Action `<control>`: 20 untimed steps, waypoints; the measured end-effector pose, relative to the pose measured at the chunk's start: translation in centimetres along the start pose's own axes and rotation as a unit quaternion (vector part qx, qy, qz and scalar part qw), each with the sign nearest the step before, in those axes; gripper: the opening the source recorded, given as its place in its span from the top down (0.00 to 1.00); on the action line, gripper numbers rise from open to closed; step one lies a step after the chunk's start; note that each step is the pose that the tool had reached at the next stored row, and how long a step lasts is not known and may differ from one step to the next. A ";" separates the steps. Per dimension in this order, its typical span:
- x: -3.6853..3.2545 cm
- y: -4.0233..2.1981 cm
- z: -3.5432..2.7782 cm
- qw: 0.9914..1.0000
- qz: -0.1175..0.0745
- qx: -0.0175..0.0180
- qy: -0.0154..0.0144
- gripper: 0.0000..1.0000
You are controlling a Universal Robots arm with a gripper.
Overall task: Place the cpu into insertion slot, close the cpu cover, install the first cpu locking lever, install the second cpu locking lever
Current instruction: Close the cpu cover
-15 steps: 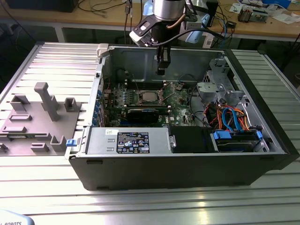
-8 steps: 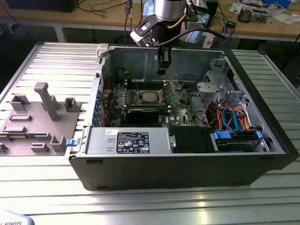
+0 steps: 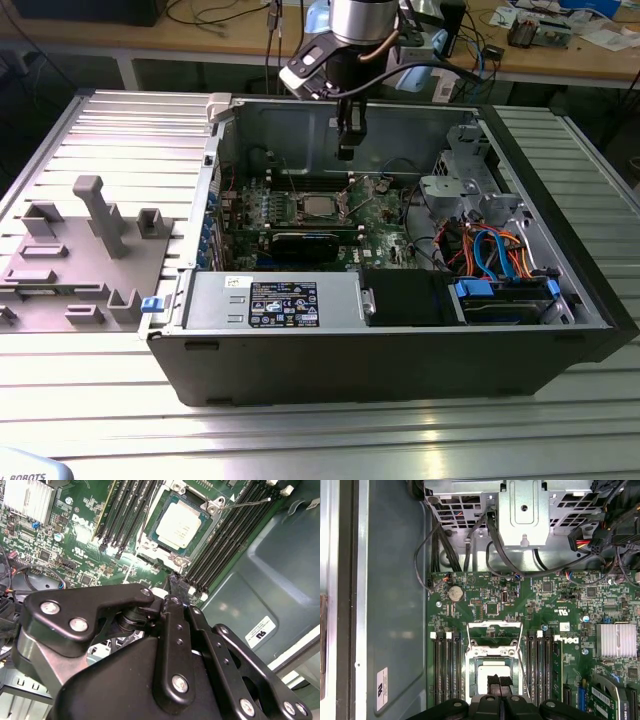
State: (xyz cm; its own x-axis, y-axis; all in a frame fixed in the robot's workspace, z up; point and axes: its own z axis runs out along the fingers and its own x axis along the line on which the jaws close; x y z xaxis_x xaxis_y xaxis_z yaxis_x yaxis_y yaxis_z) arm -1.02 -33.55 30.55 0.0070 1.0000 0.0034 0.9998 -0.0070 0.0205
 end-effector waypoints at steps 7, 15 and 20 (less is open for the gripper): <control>0.00 0.12 0.01 1.000 0.000 0.000 0.000 0.89; 0.00 0.28 0.02 1.000 0.000 0.000 0.000 0.89; 0.00 0.37 0.02 1.000 0.000 0.000 0.000 0.89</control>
State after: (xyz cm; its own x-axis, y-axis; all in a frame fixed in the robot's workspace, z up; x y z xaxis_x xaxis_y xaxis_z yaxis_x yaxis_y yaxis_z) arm -0.65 -33.56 30.53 0.0069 1.0000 0.0034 0.9998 -0.0070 0.0206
